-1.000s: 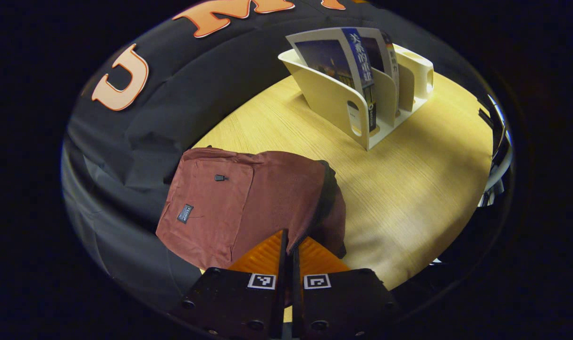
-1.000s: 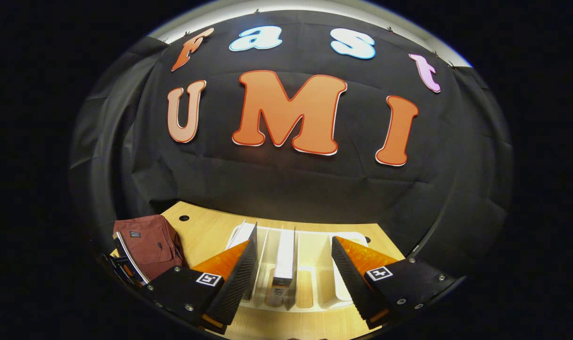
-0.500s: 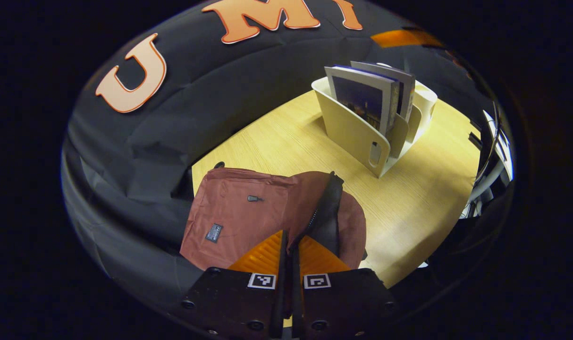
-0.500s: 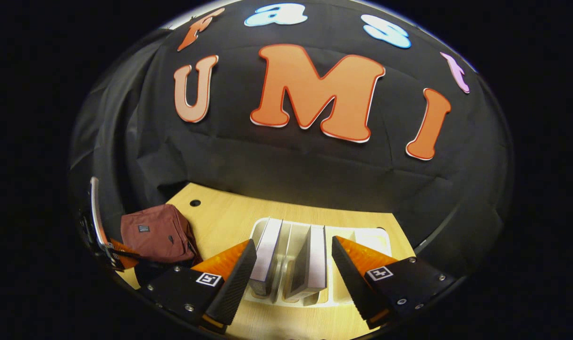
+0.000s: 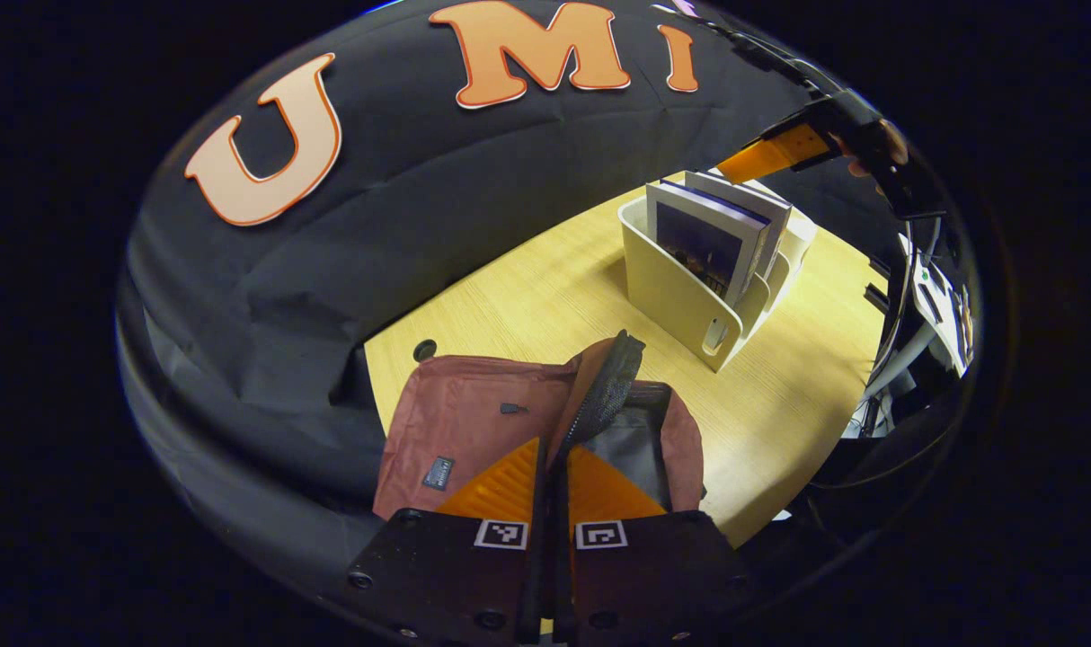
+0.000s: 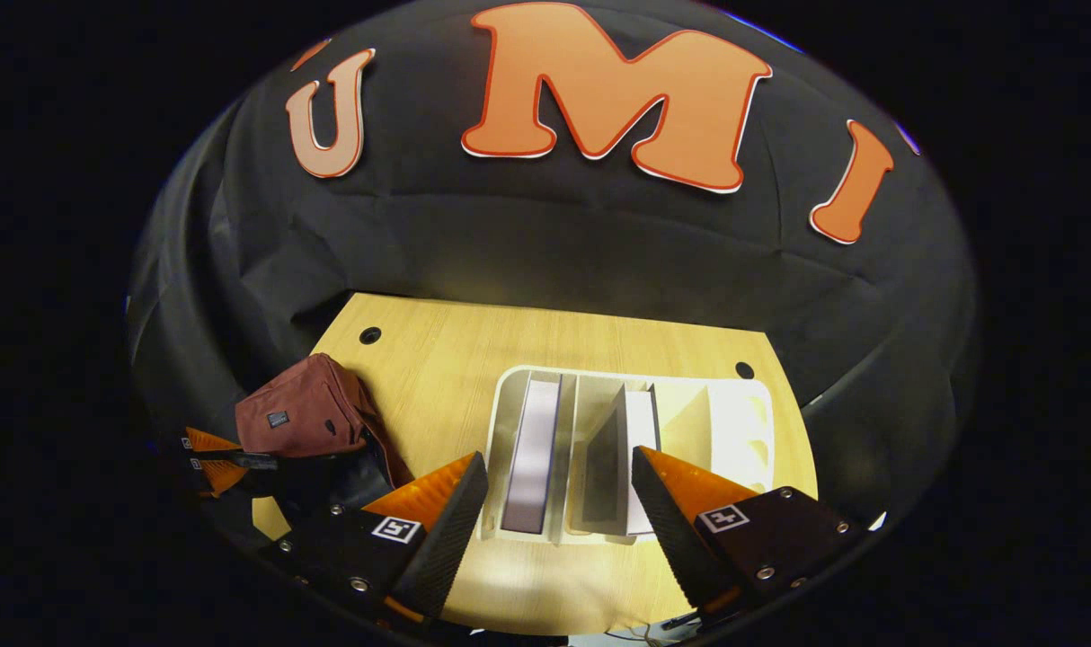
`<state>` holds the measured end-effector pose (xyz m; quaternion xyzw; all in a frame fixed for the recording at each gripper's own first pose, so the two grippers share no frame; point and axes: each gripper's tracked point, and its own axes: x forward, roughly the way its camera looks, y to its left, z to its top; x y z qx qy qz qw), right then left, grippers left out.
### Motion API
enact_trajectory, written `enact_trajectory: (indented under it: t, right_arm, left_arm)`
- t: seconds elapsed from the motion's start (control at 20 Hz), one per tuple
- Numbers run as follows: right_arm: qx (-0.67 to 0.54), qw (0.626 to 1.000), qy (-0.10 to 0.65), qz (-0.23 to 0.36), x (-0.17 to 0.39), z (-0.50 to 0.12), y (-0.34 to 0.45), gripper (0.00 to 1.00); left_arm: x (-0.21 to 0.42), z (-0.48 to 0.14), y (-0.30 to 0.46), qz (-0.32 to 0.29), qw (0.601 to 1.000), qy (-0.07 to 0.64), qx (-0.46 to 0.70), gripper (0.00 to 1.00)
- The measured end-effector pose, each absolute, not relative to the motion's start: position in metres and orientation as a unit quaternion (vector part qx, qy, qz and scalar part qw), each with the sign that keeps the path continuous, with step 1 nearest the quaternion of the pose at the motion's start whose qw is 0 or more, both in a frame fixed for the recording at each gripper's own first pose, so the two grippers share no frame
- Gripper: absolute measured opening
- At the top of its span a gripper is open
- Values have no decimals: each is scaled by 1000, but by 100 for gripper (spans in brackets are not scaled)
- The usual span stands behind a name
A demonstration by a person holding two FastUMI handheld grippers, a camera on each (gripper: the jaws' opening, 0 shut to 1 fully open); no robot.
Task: Open the schoolbag, grab two books from the bookshelf and put them into the schoolbag.
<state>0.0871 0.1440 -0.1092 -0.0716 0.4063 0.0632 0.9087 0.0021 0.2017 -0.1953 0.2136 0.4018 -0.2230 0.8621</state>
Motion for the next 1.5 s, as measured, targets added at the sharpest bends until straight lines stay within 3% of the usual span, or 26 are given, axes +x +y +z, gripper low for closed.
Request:
enact_trajectory:
  t: [0.35, 0.4, 0.45, 1.05, 1.15, 1.35, 1.4, 1.45, 1.5]
  right_arm:
    - [-112, 832, 528, 127, 80, -126, 164, 97]
    - [-118, 824, 541, 117, 81, -128, 161, 97]
    - [-124, 816, 551, 119, 84, -133, 163, 97]
    - [-111, 740, 657, 88, 111, -208, 173, 93]
    - [-123, 737, 661, 77, 114, -217, 167, 85]
    - [-117, 728, 672, 69, 113, -226, 168, 50]
    - [-107, 725, 677, 66, 114, -227, 167, 51]
    - [-99, 726, 678, 60, 114, -227, 163, 41]
    - [-89, 726, 680, 54, 115, -227, 162, 39]
  left_arm:
    - [17, -169, 217, -240, 869, 384, 199, 5]
    - [19, -168, 219, -242, 869, 384, 198, 10]
    - [23, -166, 222, -243, 870, 382, 199, 5]
    - [21, -175, 231, -209, 880, 395, 157, 5]
    - [20, -176, 232, -201, 880, 401, 158, 5]
    - [13, -181, 226, -179, 882, 410, 149, 5]
    - [12, -182, 223, -174, 881, 413, 149, 5]
    - [10, -184, 221, -170, 882, 414, 148, 5]
    - [9, -186, 219, -166, 881, 418, 145, 5]
